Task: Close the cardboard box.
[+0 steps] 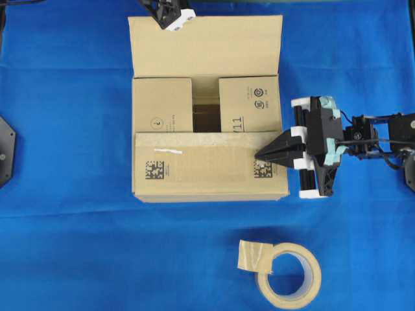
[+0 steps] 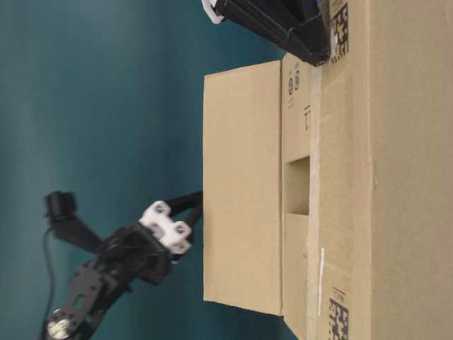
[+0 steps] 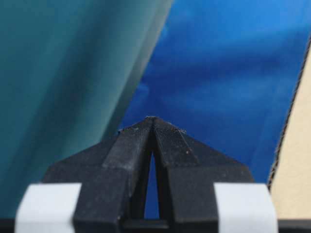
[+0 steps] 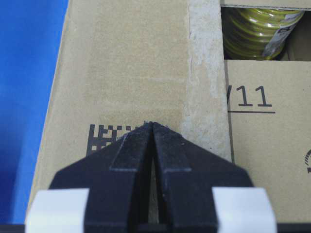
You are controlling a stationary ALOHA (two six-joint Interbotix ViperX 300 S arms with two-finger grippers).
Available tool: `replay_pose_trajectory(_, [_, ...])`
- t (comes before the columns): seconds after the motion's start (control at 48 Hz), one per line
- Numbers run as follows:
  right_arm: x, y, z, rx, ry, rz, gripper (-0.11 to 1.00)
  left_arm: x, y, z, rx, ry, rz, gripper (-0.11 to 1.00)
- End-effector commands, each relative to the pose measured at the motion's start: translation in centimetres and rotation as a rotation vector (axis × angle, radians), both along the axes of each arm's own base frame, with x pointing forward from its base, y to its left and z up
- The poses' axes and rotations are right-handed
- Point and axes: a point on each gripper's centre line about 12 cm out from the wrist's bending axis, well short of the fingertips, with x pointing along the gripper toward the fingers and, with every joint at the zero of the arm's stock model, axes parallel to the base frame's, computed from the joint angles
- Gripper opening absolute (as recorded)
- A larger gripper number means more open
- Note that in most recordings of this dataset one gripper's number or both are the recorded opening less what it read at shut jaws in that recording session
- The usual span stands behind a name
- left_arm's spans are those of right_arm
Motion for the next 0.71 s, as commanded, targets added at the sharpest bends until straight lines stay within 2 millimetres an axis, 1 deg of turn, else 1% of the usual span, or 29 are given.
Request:
replay_pose_trajectory(0.0, [0.4, -0.1, 0.7, 0.000, -0.025, -0.004, 0.00, 0.3, 0.1, 0.6, 0.001, -0.004, -0.001, 0.00])
replay_pose_trajectory(0.146, [0.4, -0.1, 0.7, 0.000, -0.025, -0.004, 0.00, 0.5, -0.5, 0.3, -0.015, 0.020, -0.013, 0.00])
replay_pose_trajectory(0.292, [0.4, 0.0, 0.7, 0.000, -0.025, -0.002, 0.00, 1.0, -1.5, 0.5, -0.018, 0.025, -0.039, 0.00])
replay_pose_trajectory(0.521, [0.4, 0.0, 0.7, 0.000, -0.025, -0.002, 0.00, 2.3, -3.5, 2.5, -0.014, 0.019, -0.093, 0.00])
replay_pose_trajectory(0.688, [0.4, -0.1, 0.7, 0.000, -0.025, -0.004, 0.00, 2.9, -5.0, 3.2, -0.030, 0.047, -0.127, 0.00])
